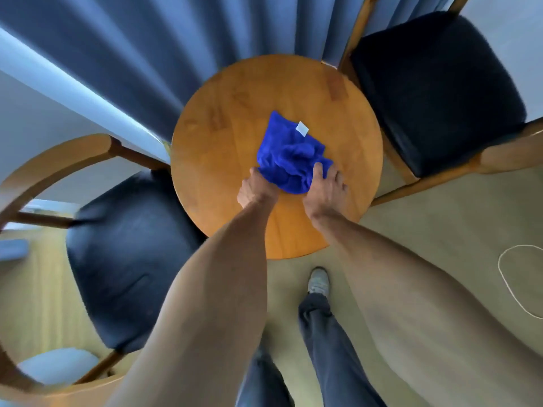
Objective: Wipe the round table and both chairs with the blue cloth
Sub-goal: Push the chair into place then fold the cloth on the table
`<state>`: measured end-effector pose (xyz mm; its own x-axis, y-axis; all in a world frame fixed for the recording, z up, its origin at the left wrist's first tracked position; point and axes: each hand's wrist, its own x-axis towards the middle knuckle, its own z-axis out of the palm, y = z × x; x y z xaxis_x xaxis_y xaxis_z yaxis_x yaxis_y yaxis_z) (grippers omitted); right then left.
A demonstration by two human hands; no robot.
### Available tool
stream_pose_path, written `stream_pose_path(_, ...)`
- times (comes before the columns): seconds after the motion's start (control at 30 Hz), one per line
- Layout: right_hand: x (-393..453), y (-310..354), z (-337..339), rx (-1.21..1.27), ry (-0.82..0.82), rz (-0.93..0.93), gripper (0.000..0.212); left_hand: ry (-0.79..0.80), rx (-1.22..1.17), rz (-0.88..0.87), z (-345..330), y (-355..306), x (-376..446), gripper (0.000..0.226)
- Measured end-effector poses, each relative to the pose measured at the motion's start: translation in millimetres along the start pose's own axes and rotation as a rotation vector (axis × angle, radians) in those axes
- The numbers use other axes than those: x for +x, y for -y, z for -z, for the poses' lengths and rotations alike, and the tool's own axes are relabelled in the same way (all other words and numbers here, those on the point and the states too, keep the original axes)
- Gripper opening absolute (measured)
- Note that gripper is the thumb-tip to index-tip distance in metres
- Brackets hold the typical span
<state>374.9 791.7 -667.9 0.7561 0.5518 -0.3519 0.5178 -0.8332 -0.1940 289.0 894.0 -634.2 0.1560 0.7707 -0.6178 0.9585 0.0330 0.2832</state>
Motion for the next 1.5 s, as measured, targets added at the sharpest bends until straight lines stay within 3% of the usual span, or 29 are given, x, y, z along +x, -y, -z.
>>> stream_pose_path(0.2, 47.5, -4.8, 10.3, 0.204, 0.068, -0.016, 0.053, 0.015, -0.354, 0.233, -5.3, -45.9, 21.2, 0.037)
stream_pose_path(0.37, 86.2, 25.8, 17.6, 0.206, 0.073, 0.062, 0.034, -0.043, -0.355, 0.354, 3.8, -66.2, 45.3, 0.025)
stream_pose_path(0.47, 117.9, 41.0, 25.8, 0.184, 0.066, 0.07, 0.036, -0.145, -0.173, 0.32, 13.0, -79.1, 70.3, 0.032)
stream_pose_path(0.63, 163.5, 52.6, 30.0, 0.146, 0.187, -0.044, 0.041, 0.056, -0.159, 0.203, 19.5, -98.7, 117.2, 0.011)
stream_pose_path(0.83, 175.0, 56.3, 23.5, 0.036, 0.27, -0.082, 0.037, 0.062, -0.103, 0.093, 6.6, -99.2, 134.1, 0.02)
stream_pose_path(0.93, 177.3, 56.1, 25.5, -0.027, 0.281, -0.049, 0.029, -0.008, -0.19, 0.065, 3.9, -108.2, 131.6, 0.008)
stream_pose_path(1.07, 177.3, 64.9, 35.7, 0.054, 0.281, 0.007, 0.032, -0.098, -0.286, 0.119, 18.9, -109.6, 127.0, 0.024)
stream_pose_path(1.27, 172.3, 93.2, 91.3, -0.068, 0.125, 0.324, 0.03, -0.068, -0.349, 0.23, 86.1, -119.6, 113.4, 0.055)
stream_pose_path(1.5, 166.6, 158.9, 168.3, 0.103, 0.026, 0.399, 0.034, -0.242, -0.408, 0.157, 180.6, -135.4, 80.9, 0.058)
